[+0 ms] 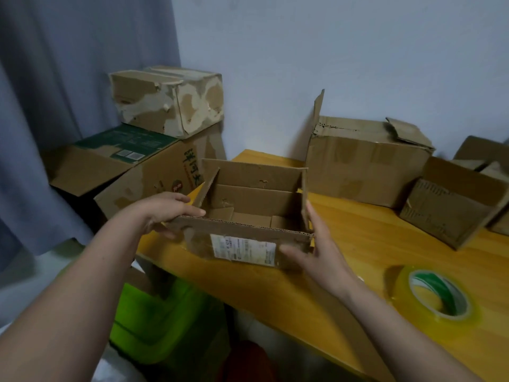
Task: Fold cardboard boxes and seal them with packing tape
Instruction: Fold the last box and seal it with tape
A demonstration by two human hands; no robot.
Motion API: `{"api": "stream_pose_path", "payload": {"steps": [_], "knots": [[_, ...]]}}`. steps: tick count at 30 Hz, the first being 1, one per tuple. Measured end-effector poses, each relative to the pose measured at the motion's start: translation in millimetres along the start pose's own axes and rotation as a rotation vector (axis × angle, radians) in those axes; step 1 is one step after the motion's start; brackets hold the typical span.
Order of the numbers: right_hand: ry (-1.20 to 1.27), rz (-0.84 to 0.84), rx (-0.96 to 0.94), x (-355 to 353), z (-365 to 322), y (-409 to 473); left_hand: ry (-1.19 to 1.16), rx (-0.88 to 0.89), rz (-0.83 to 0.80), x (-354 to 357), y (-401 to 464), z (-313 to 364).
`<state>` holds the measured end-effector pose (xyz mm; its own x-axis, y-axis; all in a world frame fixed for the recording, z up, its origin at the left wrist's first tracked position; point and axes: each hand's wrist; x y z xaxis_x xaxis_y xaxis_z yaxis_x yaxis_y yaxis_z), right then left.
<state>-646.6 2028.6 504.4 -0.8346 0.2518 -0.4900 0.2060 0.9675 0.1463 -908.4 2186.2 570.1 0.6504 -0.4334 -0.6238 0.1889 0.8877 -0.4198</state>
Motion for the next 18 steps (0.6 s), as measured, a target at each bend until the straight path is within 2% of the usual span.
{"api": "stream_pose_path", "payload": {"steps": [3, 5, 7, 11, 14, 18], "knots": [[-0.023, -0.029, -0.001, 1, -7, 28, -0.051, 0.014, 0.064, 2, 4, -5], [-0.032, -0.077, 0.015, 0, -7, 52, -0.206, 0.004, 0.133, 5, 8, -12], [0.014, -0.043, 0.079, -1, -6, 79, -0.383, 0.000, 0.179, 12, 10, -16], [-0.048, 0.082, 0.245, -1, -3, 142, -0.675, 0.116, 0.086, 37, 23, -7], [-0.076, 0.100, 0.301, 3, -1, 184, -0.654, 0.235, 0.044, 59, 46, 11], [-0.052, 0.030, 0.278, 16, -1, 224, -0.545, 0.216, 0.033, 84, 89, 37]]}}
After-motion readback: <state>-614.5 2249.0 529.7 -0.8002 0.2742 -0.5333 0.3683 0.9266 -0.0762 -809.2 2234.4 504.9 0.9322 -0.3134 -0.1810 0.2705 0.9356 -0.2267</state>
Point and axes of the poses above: each hand's wrist, its own y-axis towards the middle knuckle, its own x-axis out of the palm, z = x × y, and after that the axes turned 1 degree about y, right-handed
